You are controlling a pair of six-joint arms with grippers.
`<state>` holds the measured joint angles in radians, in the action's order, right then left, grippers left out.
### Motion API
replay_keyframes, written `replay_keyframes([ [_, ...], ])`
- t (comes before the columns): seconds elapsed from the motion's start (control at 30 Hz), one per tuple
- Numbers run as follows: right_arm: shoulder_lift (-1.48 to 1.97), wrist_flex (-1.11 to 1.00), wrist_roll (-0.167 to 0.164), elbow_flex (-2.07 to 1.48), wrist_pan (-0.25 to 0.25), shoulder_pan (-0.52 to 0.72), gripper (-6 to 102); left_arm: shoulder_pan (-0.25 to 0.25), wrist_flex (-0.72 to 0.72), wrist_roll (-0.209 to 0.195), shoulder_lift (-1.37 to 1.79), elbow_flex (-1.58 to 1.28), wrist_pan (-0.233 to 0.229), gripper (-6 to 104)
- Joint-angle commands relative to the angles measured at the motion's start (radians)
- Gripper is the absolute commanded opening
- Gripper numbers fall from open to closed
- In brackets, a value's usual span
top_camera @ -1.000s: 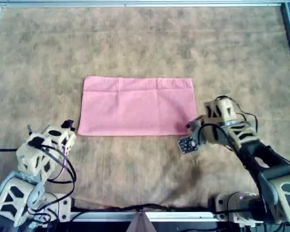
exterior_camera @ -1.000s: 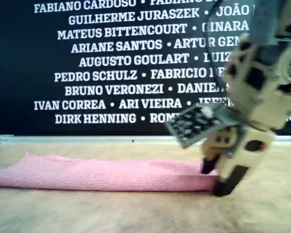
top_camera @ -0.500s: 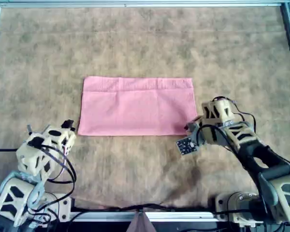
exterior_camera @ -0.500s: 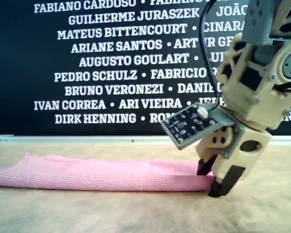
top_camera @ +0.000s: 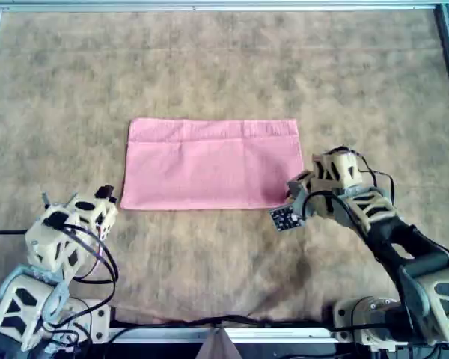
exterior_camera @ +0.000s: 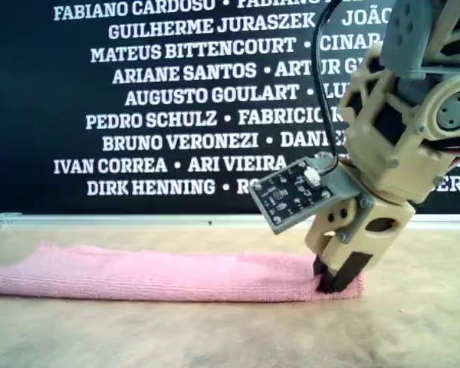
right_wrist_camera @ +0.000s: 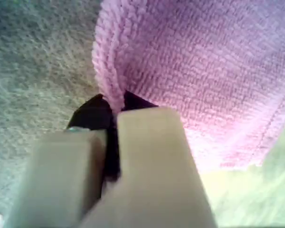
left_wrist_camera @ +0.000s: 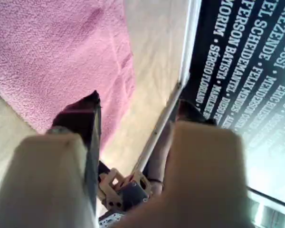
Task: Fold a cloth
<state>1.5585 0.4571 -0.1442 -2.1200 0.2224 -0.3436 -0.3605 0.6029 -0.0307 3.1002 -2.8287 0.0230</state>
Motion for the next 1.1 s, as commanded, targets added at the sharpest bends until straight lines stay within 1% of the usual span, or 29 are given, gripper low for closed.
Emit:
replay_keyframes([
  [0.0, 0.031, -0.051, 0.003, 0.135, 0.005, -0.011, 2, -0.008, -0.015, 0.003, 0.014, 0.014, -0.003, 58],
  [0.2, -0.005, -0.051, 0.003, 0.325, 0.009, -0.026, 2, -0.008, -0.017, 0.003, 0.014, 0.014, -0.003, 58],
  [0.27, -0.029, -0.051, 0.003, 0.385, -0.003, -0.064, 2, -0.008, -0.017, 0.003, 0.014, 0.014, -0.003, 58],
  [0.4, -0.097, -0.051, 0.003, 0.512, -0.005, -0.172, 2, -0.002, -0.017, 0.003, 0.014, 0.014, -0.005, 58],
  [0.47, -0.152, -0.051, 0.003, 0.594, -0.006, -0.229, 2, 0.032, -0.018, 0.003, 0.014, 0.017, -0.005, 58],
  [0.6, -0.285, -0.051, 0.003, 0.779, -0.006, -0.333, 2, 0.144, -0.025, 0.003, 0.014, 0.029, -0.003, 58],
  [0.67, -0.365, -0.051, 0.002, 0.879, -0.006, -0.370, 2, 0.190, -0.026, 0.003, 0.014, 0.031, -0.003, 58],
  [0.7, -0.408, -0.051, -0.003, 0.928, -0.006, -0.390, 2, 0.206, -0.026, 0.003, 0.014, 0.031, -0.003, 58],
  [0.77, -0.508, -0.051, -0.015, 1.020, -0.006, -0.436, 2, 0.215, -0.026, 0.003, 0.014, 0.031, -0.003, 58],
  [0.87, -0.632, -0.049, -0.015, 1.166, -0.006, -0.489, 2, 0.215, -0.026, 0.003, 0.014, 0.031, -0.003, 58],
  [1.07, -0.827, -0.049, -0.015, 1.477, -0.006, -0.549, 2, 0.216, -0.026, 0.003, 0.014, 0.031, -0.003, 58],
])
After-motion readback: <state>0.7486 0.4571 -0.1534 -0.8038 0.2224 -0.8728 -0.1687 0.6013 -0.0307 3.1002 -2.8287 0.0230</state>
